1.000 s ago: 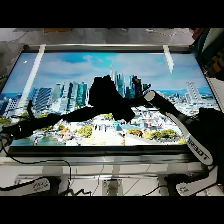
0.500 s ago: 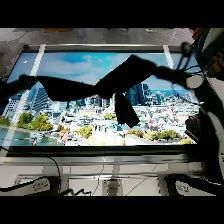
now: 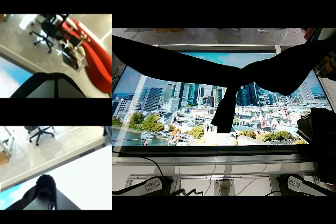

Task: Fold the clothes and pants, and hang the long-sleeved shirts on hangers.

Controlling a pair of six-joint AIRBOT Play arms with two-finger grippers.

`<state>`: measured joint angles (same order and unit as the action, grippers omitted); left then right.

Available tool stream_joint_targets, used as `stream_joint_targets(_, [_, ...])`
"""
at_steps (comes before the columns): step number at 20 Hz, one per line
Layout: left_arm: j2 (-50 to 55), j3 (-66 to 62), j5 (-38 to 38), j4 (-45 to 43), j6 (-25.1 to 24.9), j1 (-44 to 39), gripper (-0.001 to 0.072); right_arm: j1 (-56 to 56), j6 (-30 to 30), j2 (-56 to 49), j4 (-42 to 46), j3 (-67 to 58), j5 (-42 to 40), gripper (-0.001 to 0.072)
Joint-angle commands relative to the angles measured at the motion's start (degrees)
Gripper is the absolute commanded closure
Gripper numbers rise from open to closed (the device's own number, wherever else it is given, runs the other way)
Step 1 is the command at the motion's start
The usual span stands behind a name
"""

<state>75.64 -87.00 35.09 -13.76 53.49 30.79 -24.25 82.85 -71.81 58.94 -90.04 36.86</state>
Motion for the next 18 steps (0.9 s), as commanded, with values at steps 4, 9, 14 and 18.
stream_joint_targets(4, [-2.0, -2.1, -11.5, 2.1, 2.2, 1.7, 0.0701, -3.1, 6.1, 0.0, 6.4, -3.4, 3.5, 0.069])
stream_joint_targets(9, [-2.2, -12.2, -17.8, -0.6, 1.8, 1.9, 0.0703, -0.1, 6.5, 0.0, 6.4, -10.5, -1.2, 0.069])
stream_joint_targets(14, [-2.4, -20.7, -17.3, -10.3, 1.8, 1.4, 0.0703, 2.6, 6.5, 0.0, 6.9, -14.3, -2.6, 0.069])
stream_joint_targets(18, [-0.9, -20.4, 11.2, -29.1, 3.7, 0.9, 0.0702, 2.4, 5.9, -1.1, 13.9, -14.2, 14.3, 0.0689])
